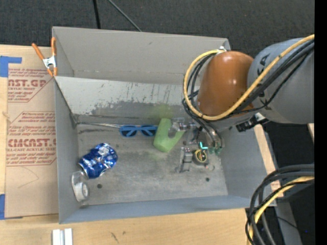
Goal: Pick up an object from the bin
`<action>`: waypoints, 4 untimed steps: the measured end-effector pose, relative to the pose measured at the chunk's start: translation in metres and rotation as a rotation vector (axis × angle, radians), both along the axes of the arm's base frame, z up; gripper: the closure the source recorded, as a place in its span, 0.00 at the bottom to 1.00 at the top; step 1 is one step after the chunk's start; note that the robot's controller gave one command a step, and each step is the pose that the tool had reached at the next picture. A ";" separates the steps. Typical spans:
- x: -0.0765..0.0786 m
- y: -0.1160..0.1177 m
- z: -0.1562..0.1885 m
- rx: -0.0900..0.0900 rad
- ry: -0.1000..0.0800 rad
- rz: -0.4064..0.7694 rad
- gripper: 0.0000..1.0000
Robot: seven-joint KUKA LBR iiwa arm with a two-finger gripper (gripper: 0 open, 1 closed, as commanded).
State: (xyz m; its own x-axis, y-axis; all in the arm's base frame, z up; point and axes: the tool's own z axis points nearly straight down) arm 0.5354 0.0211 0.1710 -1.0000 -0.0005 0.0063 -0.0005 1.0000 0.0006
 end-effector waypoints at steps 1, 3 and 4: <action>0.053 -0.011 -0.059 0.002 -0.016 -0.051 0.00; 0.057 0.026 -0.095 0.001 -0.009 -0.361 0.00; 0.056 0.024 -0.095 -0.001 -0.008 -0.363 1.00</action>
Offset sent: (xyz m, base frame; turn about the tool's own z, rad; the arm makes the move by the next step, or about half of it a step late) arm 0.0503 -0.0124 -0.0587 0.0519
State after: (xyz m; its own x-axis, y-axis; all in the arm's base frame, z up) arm 0.5919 0.0450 0.0758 -0.9350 0.3547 -0.0016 0.3547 0.9350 0.0011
